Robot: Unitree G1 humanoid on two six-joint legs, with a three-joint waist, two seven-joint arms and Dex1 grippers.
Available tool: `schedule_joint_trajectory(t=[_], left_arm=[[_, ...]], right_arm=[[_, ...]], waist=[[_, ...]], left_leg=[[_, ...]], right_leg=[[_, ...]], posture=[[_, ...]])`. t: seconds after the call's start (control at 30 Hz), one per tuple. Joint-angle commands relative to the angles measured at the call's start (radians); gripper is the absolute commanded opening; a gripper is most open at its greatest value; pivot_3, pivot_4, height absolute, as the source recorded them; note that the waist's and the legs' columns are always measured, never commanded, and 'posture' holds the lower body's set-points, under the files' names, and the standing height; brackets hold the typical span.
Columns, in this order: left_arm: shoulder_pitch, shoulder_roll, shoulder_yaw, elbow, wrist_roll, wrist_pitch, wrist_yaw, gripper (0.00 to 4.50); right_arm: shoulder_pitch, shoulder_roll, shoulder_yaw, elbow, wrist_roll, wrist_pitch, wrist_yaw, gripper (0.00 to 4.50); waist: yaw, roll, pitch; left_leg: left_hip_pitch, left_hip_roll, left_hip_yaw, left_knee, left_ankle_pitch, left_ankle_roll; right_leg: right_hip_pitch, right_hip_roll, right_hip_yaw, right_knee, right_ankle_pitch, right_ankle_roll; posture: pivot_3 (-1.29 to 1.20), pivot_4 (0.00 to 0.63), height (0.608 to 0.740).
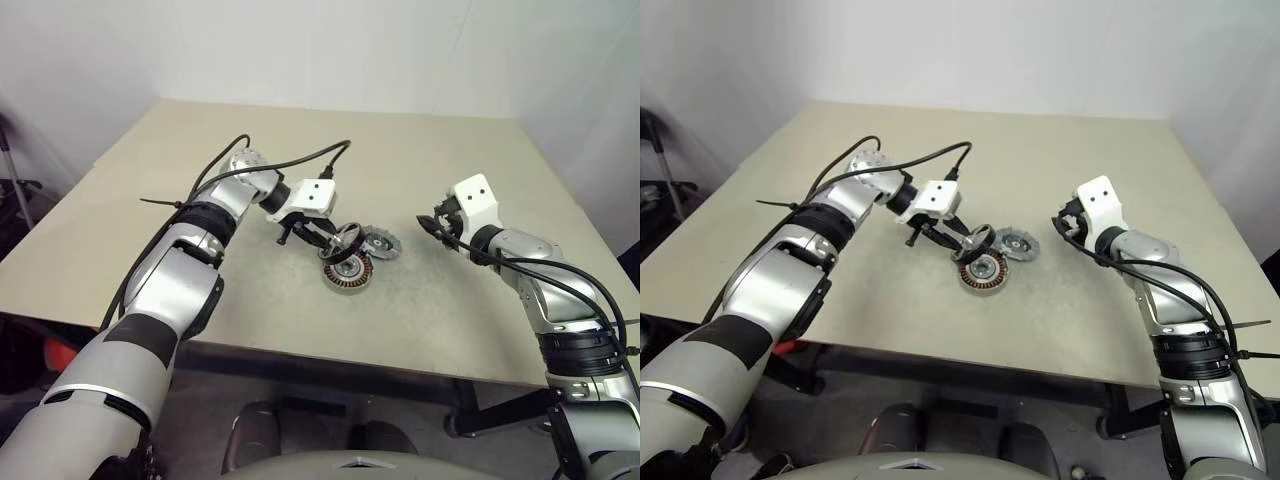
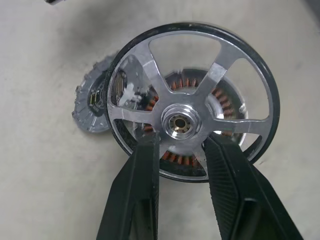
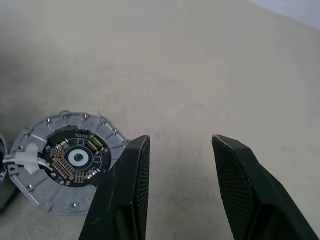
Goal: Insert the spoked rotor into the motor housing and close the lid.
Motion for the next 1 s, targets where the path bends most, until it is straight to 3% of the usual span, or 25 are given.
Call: schedule_joint_trajectory(t=[0.03,0.27,0.87,0.9,1.0], left_arm=[[-0.061,-0.011,-0.026,0.038,0.077,-0.11,0.067,1.12],[-0.088,-0.049,-0.062,0.097,0.19,-0.213,0.184,1.12],[-0.076,-0.078,-0.052,0.13,0.246,-0.21,0.181,1.12],[-0.075,-0.078,-0.048,0.13,0.244,-0.208,0.181,1.74],[-0.075,-0.078,-0.042,0.129,0.243,-0.2,0.199,2.61]], right_arm=[[0.009,0.012,-0.038,-0.067,-0.004,0.011,-0.027,2.03],[0.037,0.046,-0.057,-0.118,0.0,0.042,-0.066,2.03],[0.038,0.067,-0.081,-0.112,-0.006,0.049,-0.092,2.03],[0.034,0.068,-0.081,-0.11,-0.005,0.049,-0.092,2.05],[0.028,0.07,-0.079,-0.107,-0.003,0.048,-0.091,2.05]], waist=[[0.001,0.0,0.0],[0.001,0.0,0.0],[0.0,0.0,0.0],[0.0,0.0,0.0],[0.0,0.0,0.0]], left_leg=[[0.001,0.0,0.0,0.0,0.0,0.0],[0.005,-0.003,-0.004,0.0,0.0,0.0],[0.006,-0.005,-0.009,0.0,0.0,0.0],[0.006,-0.005,-0.009,0.0,0.0,0.0],[0.006,-0.005,-0.009,0.0,0.0,0.0]], right_leg=[[0.001,0.0,0.0,0.0,0.0,0.0],[0.006,-0.004,-0.001,-0.001,0.0,0.0],[0.007,-0.007,-0.002,0.0,0.0,0.001],[0.007,-0.007,-0.002,0.0,0.0,0.001],[0.007,-0.008,-0.002,0.0,0.0,0.001]], posture=[[0.0,0.0,0.74],[0.0,0.0,0.74],[0.0,0.0,0.74],[0.0,0.0,0.74],[0.0,0.0,0.74]])
